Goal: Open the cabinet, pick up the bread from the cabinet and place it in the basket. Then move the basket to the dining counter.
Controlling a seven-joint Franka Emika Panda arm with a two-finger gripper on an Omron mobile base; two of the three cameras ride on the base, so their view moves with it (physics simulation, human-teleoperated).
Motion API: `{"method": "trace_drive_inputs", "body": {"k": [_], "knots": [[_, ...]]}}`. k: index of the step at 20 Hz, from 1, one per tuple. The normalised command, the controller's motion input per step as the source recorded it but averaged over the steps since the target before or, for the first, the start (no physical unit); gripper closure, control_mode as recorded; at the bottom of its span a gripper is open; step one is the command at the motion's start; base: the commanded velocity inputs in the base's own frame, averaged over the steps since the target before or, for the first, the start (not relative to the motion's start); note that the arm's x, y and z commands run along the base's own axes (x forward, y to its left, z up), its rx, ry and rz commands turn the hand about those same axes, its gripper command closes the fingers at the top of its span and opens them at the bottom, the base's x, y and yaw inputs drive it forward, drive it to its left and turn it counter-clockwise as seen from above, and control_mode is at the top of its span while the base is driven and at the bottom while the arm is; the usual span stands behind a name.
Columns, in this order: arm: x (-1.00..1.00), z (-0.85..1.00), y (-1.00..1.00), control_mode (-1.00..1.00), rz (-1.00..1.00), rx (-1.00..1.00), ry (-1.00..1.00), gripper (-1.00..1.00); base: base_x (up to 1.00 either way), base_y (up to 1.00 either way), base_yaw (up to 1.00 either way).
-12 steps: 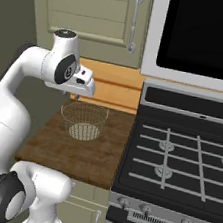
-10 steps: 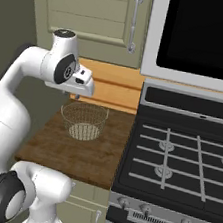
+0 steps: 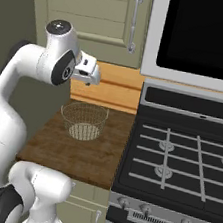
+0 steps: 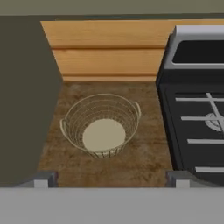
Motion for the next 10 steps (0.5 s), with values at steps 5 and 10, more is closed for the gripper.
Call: {"method": "trace_drive_inputs", "body": {"k": [5, 10], "knots": [[0.00, 0.67, -0.56, -1.00, 0.00, 0.00, -0.31, -1.00, 0.00, 0.00, 0.00], [0.00, 0.79, -0.51, -1.00, 0.00, 0.00, -0.31, -1.00, 0.00, 0.00, 0.00]]}}
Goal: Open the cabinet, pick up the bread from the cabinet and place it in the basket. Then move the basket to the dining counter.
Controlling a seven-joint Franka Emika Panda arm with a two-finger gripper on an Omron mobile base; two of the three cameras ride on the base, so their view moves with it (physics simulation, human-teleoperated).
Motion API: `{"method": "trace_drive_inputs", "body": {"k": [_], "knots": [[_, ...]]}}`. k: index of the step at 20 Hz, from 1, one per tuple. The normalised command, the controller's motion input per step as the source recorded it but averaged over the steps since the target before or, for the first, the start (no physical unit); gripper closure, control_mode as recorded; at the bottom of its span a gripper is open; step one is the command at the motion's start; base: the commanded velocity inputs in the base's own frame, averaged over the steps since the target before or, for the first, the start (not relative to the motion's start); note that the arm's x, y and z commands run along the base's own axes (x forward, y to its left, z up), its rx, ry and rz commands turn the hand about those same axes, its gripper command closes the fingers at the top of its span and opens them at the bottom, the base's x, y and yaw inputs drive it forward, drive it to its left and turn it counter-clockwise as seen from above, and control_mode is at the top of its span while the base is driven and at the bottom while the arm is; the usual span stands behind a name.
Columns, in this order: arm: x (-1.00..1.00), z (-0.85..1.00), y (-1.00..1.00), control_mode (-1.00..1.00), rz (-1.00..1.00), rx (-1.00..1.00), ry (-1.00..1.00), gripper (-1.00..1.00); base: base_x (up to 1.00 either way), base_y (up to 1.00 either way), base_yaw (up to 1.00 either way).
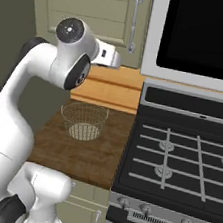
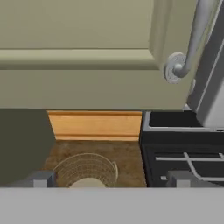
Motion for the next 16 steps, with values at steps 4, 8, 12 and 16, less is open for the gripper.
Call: {"method": "trace_drive_inputs", "body": {"k": [4, 8, 12, 16], "knots": [[0.02, 0.89, -0.36, -1.00, -0.09, 0.00, -0.23, -1.00, 0.00, 0.00, 0.00], [0.11, 0.79, -0.34, -1.00, -0.31, 0.04, -0.03, -1.00, 0.00, 0.00, 0.00], [0.53, 0.31, -0.49, -1.00, -0.21, 0.13, 0.00, -1.00, 0.00, 0.00, 0.00], [0.61, -0.08, -0.37, -1.00, -0.01, 0.09, 0.02, -1.00, 0.00, 0.00, 0.00]]}}
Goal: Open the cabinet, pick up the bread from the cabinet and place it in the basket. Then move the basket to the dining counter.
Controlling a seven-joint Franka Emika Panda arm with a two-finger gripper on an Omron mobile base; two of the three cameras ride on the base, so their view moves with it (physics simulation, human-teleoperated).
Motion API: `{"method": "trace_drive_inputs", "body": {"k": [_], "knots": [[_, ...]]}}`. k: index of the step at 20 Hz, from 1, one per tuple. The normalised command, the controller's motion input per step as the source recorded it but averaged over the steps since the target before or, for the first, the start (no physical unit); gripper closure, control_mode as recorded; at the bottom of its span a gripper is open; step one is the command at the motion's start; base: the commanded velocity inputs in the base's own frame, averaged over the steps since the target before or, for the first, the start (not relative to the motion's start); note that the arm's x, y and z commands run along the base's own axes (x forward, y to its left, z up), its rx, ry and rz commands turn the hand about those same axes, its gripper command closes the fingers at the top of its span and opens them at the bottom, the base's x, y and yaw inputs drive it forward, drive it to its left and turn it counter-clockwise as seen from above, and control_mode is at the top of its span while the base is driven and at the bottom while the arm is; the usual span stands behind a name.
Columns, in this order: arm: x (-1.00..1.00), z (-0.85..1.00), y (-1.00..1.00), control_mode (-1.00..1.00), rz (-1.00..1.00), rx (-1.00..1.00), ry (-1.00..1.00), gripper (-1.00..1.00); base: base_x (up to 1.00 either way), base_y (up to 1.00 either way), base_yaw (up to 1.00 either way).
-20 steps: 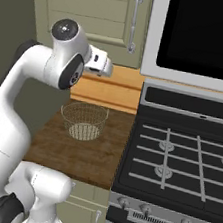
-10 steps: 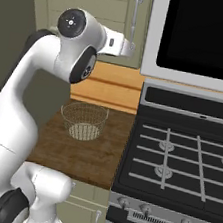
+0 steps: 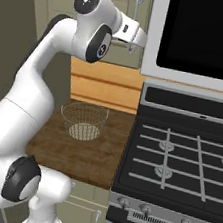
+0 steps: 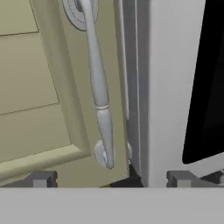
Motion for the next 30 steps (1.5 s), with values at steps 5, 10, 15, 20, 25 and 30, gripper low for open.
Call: {"method": "trace_drive_inputs", "body": {"k": [5, 10, 15, 20, 25, 30], "knots": [[0.75, -0.13, -0.16, -1.00, 0.00, 0.07, 0.02, -1.00, 0.00, 0.00, 0.00], [0.68, -0.12, -0.02, -1.00, 0.00, 0.01, 0.00, -1.00, 0.00, 0.00, 0.00], [0.59, -0.14, 0.00, -1.00, 0.00, 0.00, 0.00, 1.00, 0.00, 0.00, 0.00], [0.01, -0.03, 0.06, -1.00, 0.03, 0.00, -0.01, 1.00, 0.00, 0.00, 0.00], [-0.64, 0.00, 0.32, -1.00, 0.10, 0.03, 0.00, 1.00, 0.00, 0.00, 0.00], [-1.00, 0.00, 0.81, -1.00, 0.11, 0.00, 0.00, 1.00, 0.00, 0.00, 0.00]]}}
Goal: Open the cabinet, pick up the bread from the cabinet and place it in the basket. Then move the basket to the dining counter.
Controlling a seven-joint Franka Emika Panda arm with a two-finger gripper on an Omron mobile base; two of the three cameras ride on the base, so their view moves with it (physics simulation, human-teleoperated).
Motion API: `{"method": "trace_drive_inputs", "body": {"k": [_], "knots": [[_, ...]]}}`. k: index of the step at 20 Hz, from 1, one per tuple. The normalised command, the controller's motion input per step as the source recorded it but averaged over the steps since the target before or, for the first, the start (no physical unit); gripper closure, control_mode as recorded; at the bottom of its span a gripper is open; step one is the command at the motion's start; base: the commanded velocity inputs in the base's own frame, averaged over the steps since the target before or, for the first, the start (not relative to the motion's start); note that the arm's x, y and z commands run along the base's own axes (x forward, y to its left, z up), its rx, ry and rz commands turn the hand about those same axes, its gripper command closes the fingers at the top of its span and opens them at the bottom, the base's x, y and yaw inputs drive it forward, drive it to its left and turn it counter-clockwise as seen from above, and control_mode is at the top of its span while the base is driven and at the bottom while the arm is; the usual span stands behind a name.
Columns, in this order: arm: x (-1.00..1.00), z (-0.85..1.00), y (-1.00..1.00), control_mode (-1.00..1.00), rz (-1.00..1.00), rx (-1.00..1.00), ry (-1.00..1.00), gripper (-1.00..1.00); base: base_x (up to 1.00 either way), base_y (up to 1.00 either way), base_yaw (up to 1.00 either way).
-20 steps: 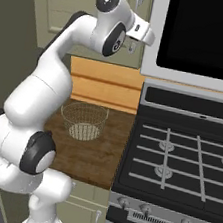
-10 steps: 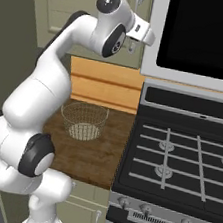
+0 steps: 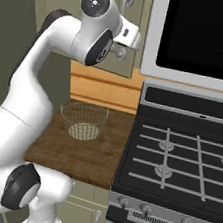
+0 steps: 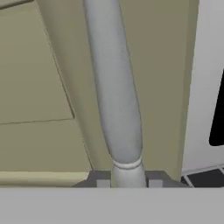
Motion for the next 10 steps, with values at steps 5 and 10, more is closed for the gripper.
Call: {"method": "trace_drive_inputs", "body": {"k": [5, 10], "knots": [[-1.00, 0.00, 0.98, -1.00, 0.10, 0.00, -0.02, -1.00, 0.00, 0.00, 0.00], [-0.99, 0.00, -0.16, -1.00, -0.01, 0.10, 0.00, -1.00, 0.00, 0.00, 0.00]]}}
